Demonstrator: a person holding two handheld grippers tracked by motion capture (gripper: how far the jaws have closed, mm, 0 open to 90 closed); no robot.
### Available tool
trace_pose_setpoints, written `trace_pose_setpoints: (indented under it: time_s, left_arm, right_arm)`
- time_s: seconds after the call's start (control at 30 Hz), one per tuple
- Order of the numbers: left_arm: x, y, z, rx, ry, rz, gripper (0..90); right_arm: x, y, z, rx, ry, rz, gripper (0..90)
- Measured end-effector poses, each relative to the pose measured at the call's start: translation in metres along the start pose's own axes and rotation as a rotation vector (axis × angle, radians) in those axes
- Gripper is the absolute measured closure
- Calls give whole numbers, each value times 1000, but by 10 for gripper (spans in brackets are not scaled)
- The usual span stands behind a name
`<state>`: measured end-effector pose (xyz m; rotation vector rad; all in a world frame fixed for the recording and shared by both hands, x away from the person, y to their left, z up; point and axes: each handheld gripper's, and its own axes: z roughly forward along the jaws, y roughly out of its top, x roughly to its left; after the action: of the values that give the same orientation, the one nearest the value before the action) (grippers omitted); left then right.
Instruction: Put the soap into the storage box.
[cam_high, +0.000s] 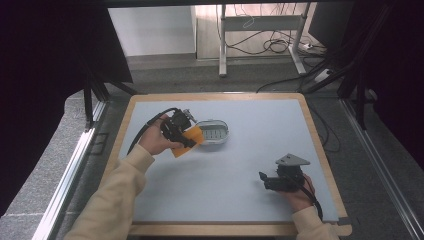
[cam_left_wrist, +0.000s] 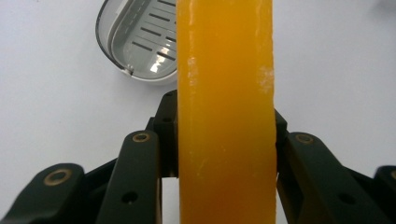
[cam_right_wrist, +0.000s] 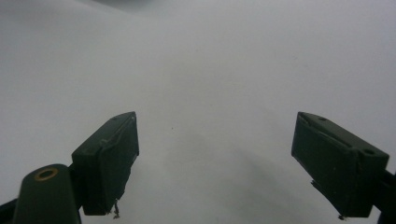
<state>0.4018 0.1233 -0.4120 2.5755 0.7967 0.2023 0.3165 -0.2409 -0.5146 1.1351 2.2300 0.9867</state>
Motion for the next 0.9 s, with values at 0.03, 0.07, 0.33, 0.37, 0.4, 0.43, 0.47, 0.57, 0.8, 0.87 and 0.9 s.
trace_pose_setpoints:
  time_s: [0.03, 0.07, 0.33, 0.37, 0.4, 0.43, 0.47, 0.57, 0.8, 0.87, 0.9]
  left_arm:
    - [0, 1, 0, -2, 4, 1, 617]
    - [1, 2, 0, -2, 9, 7, 617]
    - [4, 10, 5, 3, 6, 14, 617]
    - [5, 12, 5, 4, 5, 15, 617]
    - [5, 13, 6, 7, 5, 17, 617]
    - [6, 16, 8, 6, 5, 16, 617]
    - [6, 16, 8, 6, 5, 16, 617]
    - [7, 19, 12, -1, 0, 13, 617]
    - [7, 26, 20, 5, -4, 12, 618]
    - [8, 28, 21, 3, -10, 16, 617]
    - [8, 29, 21, 1, -13, 17, 618]
  right_arm:
    - [0, 0, 0, 0, 0, 0, 156]
    - [0, 0, 0, 0, 0, 0, 156]
    - [0, 0, 0, 0, 0, 1, 156]
    - [0, 0, 0, -1, 0, 2, 156]
    - [0, 0, 0, -1, 0, 3, 156]
    - [0, 0, 0, 0, 0, 2, 156]
    - [0, 0, 0, 0, 0, 2, 156]
    - [0, 0, 0, 0, 6, 3, 156]
    - [0, 0, 0, 1, 8, 5, 156]
    - [0, 0, 0, 0, 7, 8, 156]
    - [-1, 0, 0, 0, 7, 9, 156]
